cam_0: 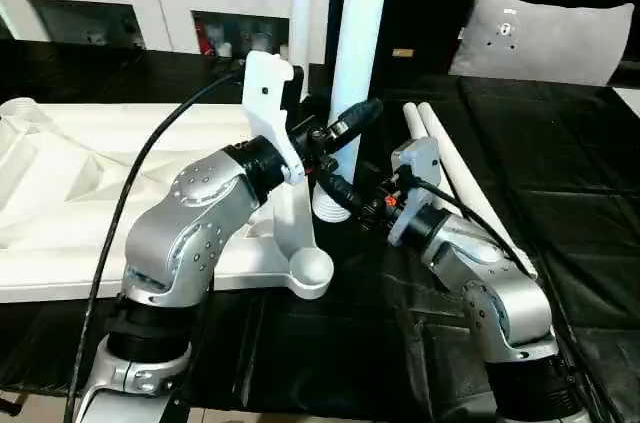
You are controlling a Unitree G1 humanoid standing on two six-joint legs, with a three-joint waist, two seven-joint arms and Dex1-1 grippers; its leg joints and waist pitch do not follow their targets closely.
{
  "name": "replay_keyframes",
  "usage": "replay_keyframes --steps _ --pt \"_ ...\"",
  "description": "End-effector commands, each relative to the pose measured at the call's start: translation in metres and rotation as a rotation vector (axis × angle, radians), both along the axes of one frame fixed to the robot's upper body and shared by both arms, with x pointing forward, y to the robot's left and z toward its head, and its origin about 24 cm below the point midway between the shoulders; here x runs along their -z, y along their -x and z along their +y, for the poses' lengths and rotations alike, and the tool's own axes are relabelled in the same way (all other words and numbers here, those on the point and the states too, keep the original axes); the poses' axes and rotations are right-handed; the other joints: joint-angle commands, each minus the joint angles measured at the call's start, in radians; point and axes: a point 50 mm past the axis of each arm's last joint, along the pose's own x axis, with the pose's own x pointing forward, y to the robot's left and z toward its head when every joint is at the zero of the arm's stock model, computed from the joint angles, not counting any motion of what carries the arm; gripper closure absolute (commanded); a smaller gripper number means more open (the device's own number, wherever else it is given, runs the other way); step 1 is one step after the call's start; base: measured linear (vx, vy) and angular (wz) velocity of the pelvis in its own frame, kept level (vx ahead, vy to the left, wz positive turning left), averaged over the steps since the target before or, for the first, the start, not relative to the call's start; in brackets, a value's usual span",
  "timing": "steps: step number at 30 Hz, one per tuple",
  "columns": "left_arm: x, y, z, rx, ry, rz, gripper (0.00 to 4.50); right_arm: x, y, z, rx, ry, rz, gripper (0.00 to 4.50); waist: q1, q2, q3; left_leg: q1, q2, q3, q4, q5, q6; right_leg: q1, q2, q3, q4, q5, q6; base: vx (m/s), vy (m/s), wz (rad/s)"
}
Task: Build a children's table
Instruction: Pick table leg
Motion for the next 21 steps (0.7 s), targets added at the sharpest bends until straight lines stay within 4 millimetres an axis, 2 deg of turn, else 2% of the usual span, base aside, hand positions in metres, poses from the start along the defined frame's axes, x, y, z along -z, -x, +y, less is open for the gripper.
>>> replay_keyframes --steps 1,8,15,17,21 --pt "-0.008 0.008 -0.008 0.050 0.016 -0.051 2.51 0.004 -0.002 -0.001 0.015 0.026 0.013 2.59 0.000 -0.007 -0.069 -0.014 0.026 0.014 -0.059 0.060 0.034 0.071 -0.068 0.044 -0.055 0.113 -0.206 0.000 0.000 0.00" --pt "-0.004 0.009 -0.010 0.047 0.011 -0.021 2.62 0.003 -0.002 0.001 0.009 0.030 -0.002 2.59 -0.001 -0.005 -0.069 -0.013 0.028 0.014 -0.059 0.050 0.036 0.070 -0.069 0.044 -0.055 0.100 -0.214 0.000 0.000 0.00" --pt "-0.006 -0.004 0.003 -0.045 0.047 0.023 2.64 -0.005 -0.008 -0.002 0.050 -0.022 0.003 2.59 -0.003 -0.004 -0.069 -0.012 0.026 0.014 -0.058 0.052 0.038 0.070 -0.067 0.043 -0.055 0.102 -0.217 0.000 0.000 0.00" --pt "-0.006 -0.007 0.006 -0.062 0.051 0.036 2.64 -0.007 -0.008 -0.003 0.050 -0.027 -0.004 2.03 -0.003 -0.004 -0.069 -0.012 0.026 0.014 -0.058 0.048 0.036 0.069 -0.067 0.043 -0.055 0.095 -0.217 0.000 0.000 0.00" --pt "-0.009 -0.019 0.016 -0.097 0.056 0.077 2.64 -0.018 -0.007 -0.009 -0.008 -0.061 -0.012 1.79 -0.002 -0.003 -0.070 -0.011 0.023 0.015 -0.057 0.047 0.038 0.071 -0.065 0.043 -0.056 0.106 -0.215 0.000 0.000 0.00"
